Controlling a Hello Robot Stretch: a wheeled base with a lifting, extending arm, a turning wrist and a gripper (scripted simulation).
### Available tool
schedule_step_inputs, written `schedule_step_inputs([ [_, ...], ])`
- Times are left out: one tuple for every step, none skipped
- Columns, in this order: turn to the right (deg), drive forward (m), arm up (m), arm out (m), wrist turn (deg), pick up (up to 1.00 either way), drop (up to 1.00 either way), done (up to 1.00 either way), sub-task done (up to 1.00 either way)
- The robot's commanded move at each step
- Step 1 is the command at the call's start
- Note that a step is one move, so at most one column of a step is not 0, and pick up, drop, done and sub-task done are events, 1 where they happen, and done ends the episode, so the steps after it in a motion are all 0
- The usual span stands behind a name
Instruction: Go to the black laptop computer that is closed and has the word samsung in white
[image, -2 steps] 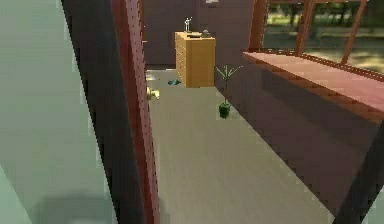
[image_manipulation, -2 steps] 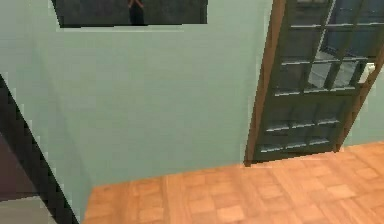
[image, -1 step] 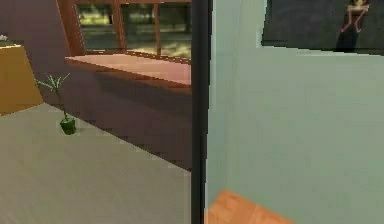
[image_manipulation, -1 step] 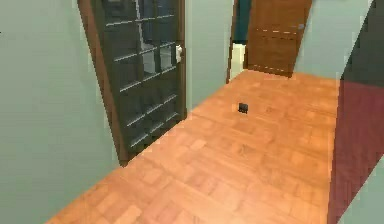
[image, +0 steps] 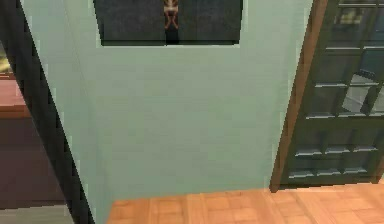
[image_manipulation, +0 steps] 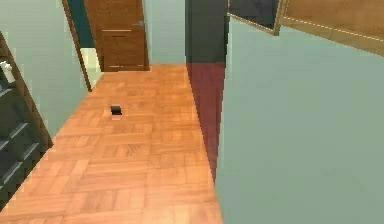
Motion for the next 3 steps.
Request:
schedule_step_inputs([
  [0.0, 0.15, 0.00, 0.00, 0.0, 0.00, 0.00, 0.00, 0.00],
  [-45.0, 0.00, 0.00, 0.00, 0.0, 0.00, 0.00, 0.00, 0.00],
  [0.0, 0.20, 0.00, 0.00, 0.0, 0.00, 0.00, 0.00, 0.00],
])
